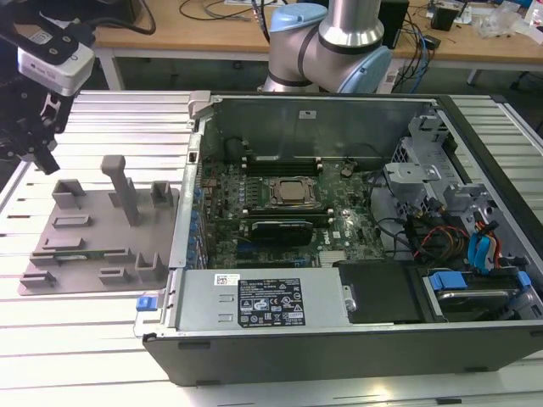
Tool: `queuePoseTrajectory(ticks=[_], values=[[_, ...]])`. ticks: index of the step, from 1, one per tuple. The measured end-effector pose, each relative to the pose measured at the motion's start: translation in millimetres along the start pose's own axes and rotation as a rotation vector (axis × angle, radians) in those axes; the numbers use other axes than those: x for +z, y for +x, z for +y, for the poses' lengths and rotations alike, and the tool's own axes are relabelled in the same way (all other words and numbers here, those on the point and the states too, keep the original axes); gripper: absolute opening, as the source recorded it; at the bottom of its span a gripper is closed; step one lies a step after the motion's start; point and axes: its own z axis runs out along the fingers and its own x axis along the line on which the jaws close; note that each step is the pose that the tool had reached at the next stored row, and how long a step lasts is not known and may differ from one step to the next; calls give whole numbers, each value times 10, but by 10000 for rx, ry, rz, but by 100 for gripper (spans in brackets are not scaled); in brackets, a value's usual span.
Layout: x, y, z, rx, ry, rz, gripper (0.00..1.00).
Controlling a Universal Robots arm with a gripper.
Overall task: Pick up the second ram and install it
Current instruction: 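Pick up the second ram and move it above second insertion slot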
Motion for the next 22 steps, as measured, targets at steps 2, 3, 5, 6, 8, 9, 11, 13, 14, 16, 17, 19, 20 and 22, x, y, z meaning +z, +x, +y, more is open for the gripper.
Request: queuePoseTrajectory(ticks=[2,3,5,6,8,9,11,13,14,16,17,19,20,22], values=[[0,0,0,-314,-9,15,8],[0,0,0,-400,-11,19,8],[0,0,0,-610,-17,28,8],[0,0,0,-699,-20,32,8],[0,0,0,-941,-27,43,8],[0,0,0,-1006,-29,46,8],[0,0,0,-1272,-36,58,8],[0,0,0,-1487,-43,69,8],[0,0,0,-1612,-46,74,8],[0,0,0,-1858,-53,85,8],[0,0,0,-1963,-56,90,8],[0,0,0,-2195,-63,101,8],[0,0,0,-2334,-67,107,8],[0,0,0,-2472,-71,114,8]])
